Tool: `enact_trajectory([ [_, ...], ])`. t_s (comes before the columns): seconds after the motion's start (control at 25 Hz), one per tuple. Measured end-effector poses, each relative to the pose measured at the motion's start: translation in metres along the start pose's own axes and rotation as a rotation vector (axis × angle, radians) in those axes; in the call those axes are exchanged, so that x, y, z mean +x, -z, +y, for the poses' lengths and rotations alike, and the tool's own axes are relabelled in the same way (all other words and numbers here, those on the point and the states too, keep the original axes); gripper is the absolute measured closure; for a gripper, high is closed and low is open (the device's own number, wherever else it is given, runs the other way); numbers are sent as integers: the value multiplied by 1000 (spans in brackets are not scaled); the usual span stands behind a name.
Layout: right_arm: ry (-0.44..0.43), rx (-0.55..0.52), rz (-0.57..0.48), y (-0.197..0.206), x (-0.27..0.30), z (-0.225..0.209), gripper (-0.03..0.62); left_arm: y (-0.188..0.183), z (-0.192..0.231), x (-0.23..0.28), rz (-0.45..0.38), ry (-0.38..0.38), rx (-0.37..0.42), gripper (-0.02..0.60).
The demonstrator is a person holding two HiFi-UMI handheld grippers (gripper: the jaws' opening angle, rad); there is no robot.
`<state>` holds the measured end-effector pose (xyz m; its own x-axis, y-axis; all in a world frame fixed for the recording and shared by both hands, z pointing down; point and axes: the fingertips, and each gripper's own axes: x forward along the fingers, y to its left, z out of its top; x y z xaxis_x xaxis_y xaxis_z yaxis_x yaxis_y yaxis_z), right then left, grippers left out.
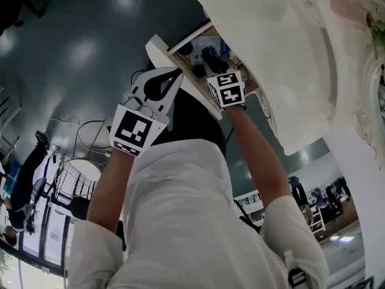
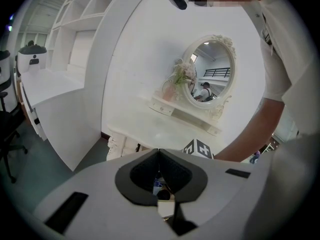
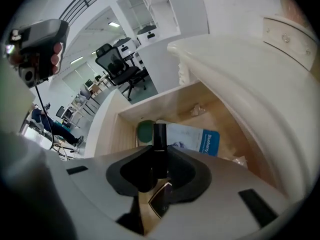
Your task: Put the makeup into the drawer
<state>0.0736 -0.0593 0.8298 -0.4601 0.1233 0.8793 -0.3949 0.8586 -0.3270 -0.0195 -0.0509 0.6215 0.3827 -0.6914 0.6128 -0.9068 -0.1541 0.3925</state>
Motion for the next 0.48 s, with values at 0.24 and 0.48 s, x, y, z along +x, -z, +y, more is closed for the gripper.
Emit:
enact_trajectory([
  [0.24,36,-19,53,6,13,-5,491,9,0,0,12,1,-15,565],
  [0.48,51,2,94,6,26,-13,491,15,1,0,21,-5,-19,565],
])
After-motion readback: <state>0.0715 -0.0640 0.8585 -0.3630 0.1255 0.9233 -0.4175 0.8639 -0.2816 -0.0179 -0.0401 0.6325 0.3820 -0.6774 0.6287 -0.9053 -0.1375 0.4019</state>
